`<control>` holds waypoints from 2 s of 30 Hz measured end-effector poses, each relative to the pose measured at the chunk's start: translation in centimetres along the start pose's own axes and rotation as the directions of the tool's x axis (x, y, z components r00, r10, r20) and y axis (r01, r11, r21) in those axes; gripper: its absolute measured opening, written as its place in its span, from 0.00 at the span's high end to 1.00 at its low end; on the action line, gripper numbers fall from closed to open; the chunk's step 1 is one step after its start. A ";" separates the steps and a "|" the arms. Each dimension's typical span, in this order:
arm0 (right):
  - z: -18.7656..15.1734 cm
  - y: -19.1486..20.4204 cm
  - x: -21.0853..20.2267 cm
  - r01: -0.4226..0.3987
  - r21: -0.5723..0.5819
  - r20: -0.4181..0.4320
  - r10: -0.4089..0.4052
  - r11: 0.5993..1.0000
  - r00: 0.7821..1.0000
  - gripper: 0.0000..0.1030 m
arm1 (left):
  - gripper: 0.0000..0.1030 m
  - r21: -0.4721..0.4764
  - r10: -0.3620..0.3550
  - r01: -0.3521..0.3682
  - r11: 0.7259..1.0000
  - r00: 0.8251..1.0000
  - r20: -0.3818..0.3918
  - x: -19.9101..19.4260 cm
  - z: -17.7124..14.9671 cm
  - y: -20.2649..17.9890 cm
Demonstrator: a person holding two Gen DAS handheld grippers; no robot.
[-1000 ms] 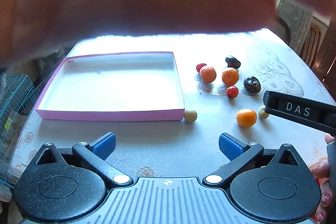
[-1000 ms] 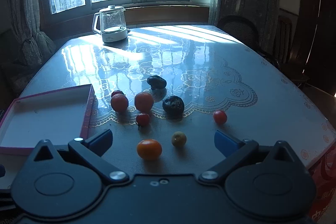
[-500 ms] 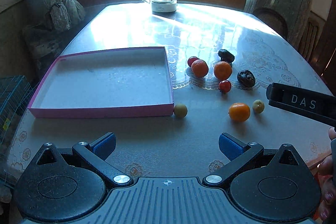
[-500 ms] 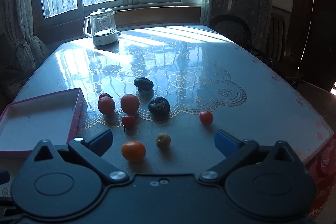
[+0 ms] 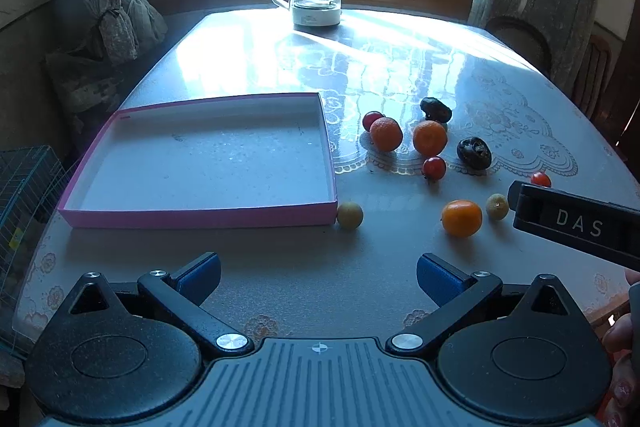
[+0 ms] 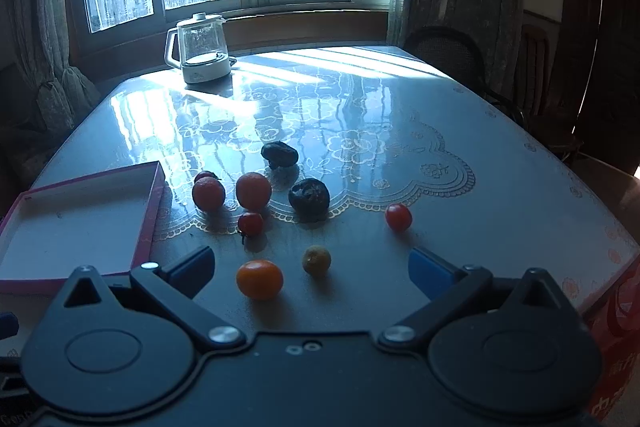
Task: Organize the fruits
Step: 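Move the right tool to the small yellow fruit and close on it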
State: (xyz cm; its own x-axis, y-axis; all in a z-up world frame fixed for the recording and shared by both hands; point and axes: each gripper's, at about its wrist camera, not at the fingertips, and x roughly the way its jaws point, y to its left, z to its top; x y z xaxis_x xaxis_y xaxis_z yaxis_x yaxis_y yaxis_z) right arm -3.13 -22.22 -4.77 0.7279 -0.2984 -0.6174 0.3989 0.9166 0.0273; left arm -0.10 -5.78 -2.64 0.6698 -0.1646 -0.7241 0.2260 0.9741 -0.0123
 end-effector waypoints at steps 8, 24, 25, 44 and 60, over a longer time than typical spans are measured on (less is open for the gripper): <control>-0.3 0.5 0.2 0.018 -0.065 0.009 -0.018 0.998 1.000 0.00 | 0.00 -0.002 0.013 -0.013 1.000 1.000 -0.008 0.5 0.2 -0.4; -1.5 -2.3 0.6 -0.021 -0.066 0.067 0.026 0.998 0.997 0.07 | 0.00 -0.016 -0.020 0.020 1.000 0.999 -0.027 1.3 -0.3 -1.5; -1.6 -2.6 0.8 -0.020 -0.067 0.062 0.025 0.998 0.998 0.08 | 0.00 -0.015 -0.020 0.020 1.000 0.999 -0.032 1.5 -0.3 -1.6; -0.1 -3.8 8.3 -0.144 -0.132 -0.020 0.142 0.981 0.990 0.50 | 0.00 0.060 0.090 -0.087 0.994 0.994 -0.059 3.9 -0.9 -4.8; 0.1 -2.7 10.5 -0.239 -0.178 -0.107 0.223 0.955 0.969 0.73 | 0.00 0.057 0.101 -0.098 0.994 0.994 -0.046 5.2 -1.1 -5.9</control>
State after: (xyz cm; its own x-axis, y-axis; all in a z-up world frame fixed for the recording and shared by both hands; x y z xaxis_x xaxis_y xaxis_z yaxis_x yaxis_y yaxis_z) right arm 3.46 -27.84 -11.28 0.7346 -0.0568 -0.6762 0.1079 0.9936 0.0338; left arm 1.33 -12.18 -7.11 0.6560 -0.0584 -0.7525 0.1989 0.9751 0.0977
